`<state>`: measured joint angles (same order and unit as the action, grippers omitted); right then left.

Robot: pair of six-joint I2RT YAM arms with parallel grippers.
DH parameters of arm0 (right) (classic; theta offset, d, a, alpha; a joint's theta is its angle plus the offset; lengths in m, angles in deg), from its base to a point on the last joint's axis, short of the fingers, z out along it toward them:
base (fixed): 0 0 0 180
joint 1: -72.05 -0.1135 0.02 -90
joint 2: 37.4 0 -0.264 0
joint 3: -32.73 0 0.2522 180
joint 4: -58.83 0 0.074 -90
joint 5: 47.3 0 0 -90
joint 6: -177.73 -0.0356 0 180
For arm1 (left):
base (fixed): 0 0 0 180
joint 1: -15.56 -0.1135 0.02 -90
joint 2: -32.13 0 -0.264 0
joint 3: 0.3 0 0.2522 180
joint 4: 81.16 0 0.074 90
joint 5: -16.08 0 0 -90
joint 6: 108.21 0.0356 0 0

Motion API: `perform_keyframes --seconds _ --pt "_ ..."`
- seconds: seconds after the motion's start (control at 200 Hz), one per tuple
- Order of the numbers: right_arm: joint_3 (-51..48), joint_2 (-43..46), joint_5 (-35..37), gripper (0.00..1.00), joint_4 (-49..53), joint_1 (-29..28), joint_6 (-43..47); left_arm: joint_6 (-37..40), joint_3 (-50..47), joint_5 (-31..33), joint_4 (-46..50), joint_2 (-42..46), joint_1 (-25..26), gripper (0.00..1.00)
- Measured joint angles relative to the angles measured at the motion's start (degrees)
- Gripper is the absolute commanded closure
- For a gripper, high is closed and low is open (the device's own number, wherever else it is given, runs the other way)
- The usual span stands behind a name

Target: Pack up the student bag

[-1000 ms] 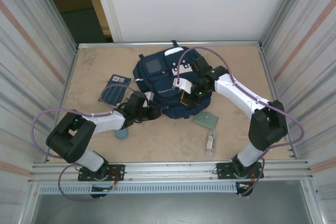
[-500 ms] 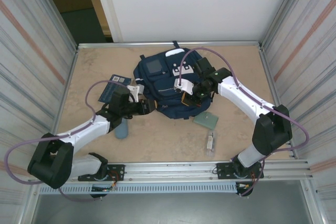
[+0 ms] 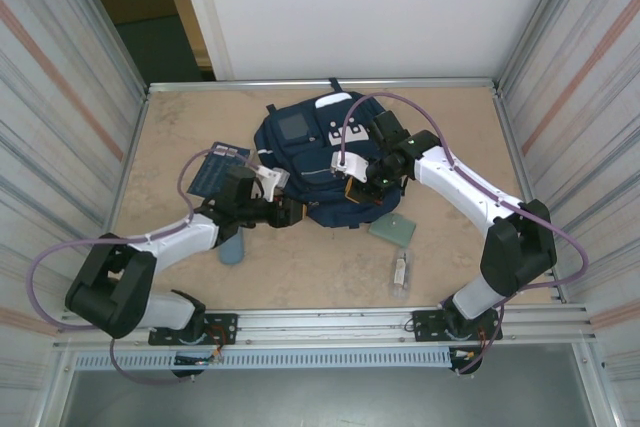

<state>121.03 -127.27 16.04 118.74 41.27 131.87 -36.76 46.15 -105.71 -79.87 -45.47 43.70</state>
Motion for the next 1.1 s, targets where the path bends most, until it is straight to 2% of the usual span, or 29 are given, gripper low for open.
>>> perform_keyframes --seconds 0.09,0.185,0.411,0.536,0.671,0.872,1.097 --pt "0.0 0.0 0.0 1.00 0.1 -0.1 0.1 2.7 0.8 -0.7 -1.2 -2.0 0.0 0.58" --pt "0.0 0.0 0.0 1.00 0.3 -0.1 0.1 5.0 2.1 -3.7 -2.2 -5.3 0.0 0.68" --pt "-0.7 1.0 1.2 1.00 0.2 -0.1 0.5 6.9 2.3 -7.4 -4.6 -6.9 0.1 1.00" --pt "-1.9 3.0 2.6 1.00 0.2 0.2 0.8 7.3 2.0 -7.0 -4.6 -5.9 0.5 1.00" --pt "-3.1 5.6 3.8 1.00 -0.5 1.0 1.6 7.3 -0.1 -3.3 -5.3 -3.2 0.7 1.00" --pt "-4.8 9.0 5.7 1.00 -0.9 2.5 2.4 6.1 -3.2 7.8 -4.0 -1.5 0.5 1.00" --pt "-6.9 10.6 5.8 1.00 -1.2 2.5 3.1 3.6 -1.7 17.7 0.5 -1.7 -2.9 1.00"
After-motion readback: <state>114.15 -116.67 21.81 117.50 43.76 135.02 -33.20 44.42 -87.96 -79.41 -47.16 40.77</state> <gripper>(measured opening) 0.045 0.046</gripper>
